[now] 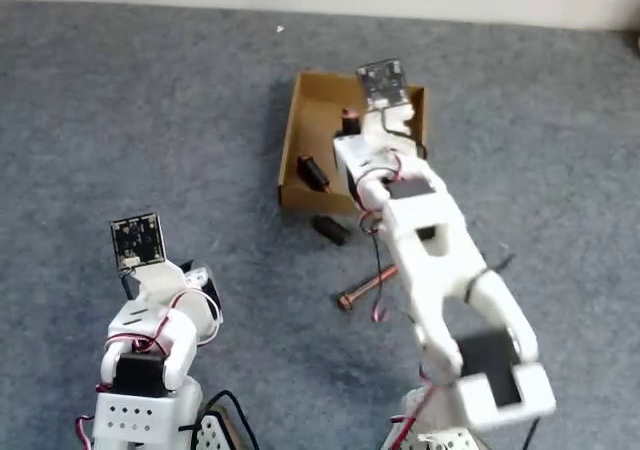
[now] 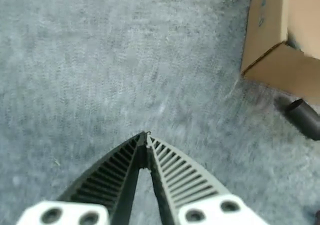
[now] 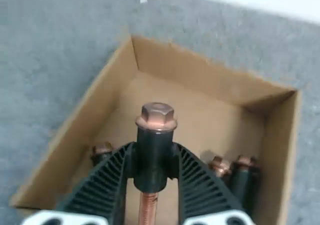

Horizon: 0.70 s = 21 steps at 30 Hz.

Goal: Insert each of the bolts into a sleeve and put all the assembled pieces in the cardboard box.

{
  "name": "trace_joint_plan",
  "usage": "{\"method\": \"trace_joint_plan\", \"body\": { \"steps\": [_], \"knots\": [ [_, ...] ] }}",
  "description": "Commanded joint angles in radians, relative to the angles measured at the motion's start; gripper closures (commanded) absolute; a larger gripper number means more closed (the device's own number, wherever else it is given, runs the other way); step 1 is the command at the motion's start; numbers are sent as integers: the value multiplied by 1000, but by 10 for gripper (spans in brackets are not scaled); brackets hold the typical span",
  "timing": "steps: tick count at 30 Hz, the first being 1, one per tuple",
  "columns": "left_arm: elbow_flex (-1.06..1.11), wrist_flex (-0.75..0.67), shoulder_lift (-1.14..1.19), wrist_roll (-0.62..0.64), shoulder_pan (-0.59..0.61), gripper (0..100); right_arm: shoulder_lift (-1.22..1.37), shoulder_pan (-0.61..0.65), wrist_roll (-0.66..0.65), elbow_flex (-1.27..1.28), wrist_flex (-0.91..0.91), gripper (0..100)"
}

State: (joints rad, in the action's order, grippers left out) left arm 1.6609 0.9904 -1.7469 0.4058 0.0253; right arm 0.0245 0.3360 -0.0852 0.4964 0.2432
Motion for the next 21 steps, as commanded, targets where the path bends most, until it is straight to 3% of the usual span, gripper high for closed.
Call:
{"method": "trace_joint_plan", "body": {
  "steps": [1, 5, 9, 12, 21],
  "knots": [
    [-5, -37, -7, -15, 10, 995, 96, -12, 8, -134, -41, 992],
    [-5, -37, -7, -15, 10, 995, 199, -12, 6, -189, -35, 988],
    [-5, -38, -7, -15, 10, 995, 240, -12, 8, -248, 77, 874],
    [-4, -40, -7, -15, 10, 995, 239, -12, 8, -297, 186, 821],
    [-4, -40, -7, -15, 10, 995, 39, 2, 0, -429, 638, 821]
  ]
}}
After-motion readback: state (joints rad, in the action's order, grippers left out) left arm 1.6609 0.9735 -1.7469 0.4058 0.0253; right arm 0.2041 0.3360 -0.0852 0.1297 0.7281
